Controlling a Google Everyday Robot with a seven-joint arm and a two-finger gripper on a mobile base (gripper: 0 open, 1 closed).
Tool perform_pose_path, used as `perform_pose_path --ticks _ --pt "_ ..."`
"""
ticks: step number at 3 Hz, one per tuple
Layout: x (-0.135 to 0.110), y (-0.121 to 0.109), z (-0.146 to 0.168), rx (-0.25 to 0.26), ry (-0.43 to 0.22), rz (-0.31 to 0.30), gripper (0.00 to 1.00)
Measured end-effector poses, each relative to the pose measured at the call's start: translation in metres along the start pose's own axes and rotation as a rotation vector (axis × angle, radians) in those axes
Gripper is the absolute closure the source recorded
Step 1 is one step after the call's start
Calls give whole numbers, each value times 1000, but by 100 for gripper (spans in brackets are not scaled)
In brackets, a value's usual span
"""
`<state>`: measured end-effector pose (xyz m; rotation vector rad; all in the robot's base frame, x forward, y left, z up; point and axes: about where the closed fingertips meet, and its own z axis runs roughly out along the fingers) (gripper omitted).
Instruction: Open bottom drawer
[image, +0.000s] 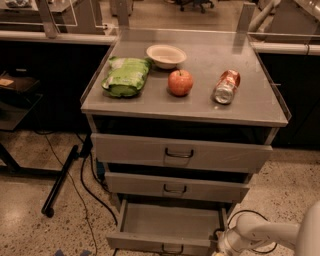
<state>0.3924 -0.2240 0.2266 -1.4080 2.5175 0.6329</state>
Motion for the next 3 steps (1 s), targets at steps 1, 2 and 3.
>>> perform_pose_path --ticks 1,2,3 --pt "-7 -11 23 -13 43 -13 0" --pt "-5 -18 43 -38 79 -9 0" --pt "3 -17 56 -61 113 -5 0"
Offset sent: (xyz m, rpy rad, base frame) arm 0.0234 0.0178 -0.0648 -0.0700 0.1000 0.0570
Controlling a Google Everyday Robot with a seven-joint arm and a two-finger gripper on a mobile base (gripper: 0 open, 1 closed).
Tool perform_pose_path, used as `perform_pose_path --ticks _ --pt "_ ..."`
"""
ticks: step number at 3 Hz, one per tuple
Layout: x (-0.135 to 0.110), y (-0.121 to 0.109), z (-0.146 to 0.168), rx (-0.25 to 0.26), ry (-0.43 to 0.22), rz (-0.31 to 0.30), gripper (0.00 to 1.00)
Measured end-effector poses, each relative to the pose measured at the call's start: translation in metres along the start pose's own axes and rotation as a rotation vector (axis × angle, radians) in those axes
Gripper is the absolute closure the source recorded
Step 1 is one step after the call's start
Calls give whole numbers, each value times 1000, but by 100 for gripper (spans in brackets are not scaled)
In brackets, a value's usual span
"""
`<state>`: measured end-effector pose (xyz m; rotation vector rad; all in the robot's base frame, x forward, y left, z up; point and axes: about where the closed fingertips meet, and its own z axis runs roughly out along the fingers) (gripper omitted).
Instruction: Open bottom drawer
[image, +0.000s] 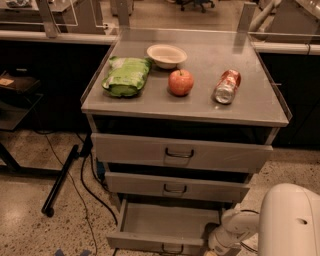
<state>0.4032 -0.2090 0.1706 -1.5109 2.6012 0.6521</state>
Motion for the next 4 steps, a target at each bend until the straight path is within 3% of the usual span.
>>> perform_pose_path --ticks 2,3,4 --pt "19 18 -14 -1 26 25 0" --pt "50 60 -38 -24 5 66 0" --pt "50 60 -38 -24 5 66 0"
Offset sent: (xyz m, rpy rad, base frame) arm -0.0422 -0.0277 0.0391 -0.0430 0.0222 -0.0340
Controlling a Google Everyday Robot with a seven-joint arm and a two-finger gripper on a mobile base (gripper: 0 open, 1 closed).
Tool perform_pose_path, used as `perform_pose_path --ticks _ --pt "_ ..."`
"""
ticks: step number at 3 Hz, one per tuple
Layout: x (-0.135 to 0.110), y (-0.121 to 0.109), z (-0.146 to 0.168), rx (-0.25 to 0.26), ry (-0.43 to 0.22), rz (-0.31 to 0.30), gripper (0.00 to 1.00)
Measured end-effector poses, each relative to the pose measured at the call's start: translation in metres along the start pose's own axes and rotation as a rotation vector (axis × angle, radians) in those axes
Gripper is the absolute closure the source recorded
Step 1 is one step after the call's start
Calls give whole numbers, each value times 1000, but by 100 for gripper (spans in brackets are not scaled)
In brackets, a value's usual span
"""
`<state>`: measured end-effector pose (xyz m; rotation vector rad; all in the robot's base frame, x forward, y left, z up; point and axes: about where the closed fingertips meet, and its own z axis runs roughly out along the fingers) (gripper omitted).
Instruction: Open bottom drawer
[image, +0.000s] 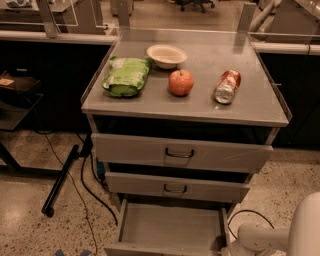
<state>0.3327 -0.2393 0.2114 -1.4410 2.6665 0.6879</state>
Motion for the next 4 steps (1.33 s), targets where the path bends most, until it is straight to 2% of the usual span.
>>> perform_pose_path --ticks 1,3,4 --pt "-10 -5 8 -11 -23 -31 0" --pt "-4 -6 29 -46 18 -42 0" --pt "-3 -5 28 -43 18 -38 0"
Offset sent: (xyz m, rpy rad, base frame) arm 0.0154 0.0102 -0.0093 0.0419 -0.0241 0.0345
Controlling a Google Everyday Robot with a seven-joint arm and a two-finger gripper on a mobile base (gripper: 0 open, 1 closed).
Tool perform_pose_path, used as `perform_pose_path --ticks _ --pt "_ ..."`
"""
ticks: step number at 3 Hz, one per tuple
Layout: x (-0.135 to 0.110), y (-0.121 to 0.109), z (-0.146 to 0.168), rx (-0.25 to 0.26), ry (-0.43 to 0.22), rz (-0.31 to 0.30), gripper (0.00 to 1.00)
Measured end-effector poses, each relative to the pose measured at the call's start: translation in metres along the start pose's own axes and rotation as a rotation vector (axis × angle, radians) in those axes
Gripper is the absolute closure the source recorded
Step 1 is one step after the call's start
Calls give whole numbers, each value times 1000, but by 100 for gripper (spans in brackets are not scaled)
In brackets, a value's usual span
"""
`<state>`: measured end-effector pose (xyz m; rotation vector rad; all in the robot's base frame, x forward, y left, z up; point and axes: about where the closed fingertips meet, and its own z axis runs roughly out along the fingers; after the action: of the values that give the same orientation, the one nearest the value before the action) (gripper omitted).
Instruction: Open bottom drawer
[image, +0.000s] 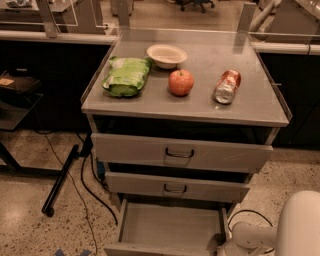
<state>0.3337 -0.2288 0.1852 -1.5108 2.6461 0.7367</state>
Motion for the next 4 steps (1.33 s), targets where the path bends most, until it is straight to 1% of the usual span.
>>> perform_pose_path --ticks 1,2,3,4 --pt "18 30 -11 -16 -12 27 0" --pt "18 30 -11 -16 -12 27 0" --pt "23 37 -5 -45 5 30 0" --pt "37 53 0 -88 30 53 0"
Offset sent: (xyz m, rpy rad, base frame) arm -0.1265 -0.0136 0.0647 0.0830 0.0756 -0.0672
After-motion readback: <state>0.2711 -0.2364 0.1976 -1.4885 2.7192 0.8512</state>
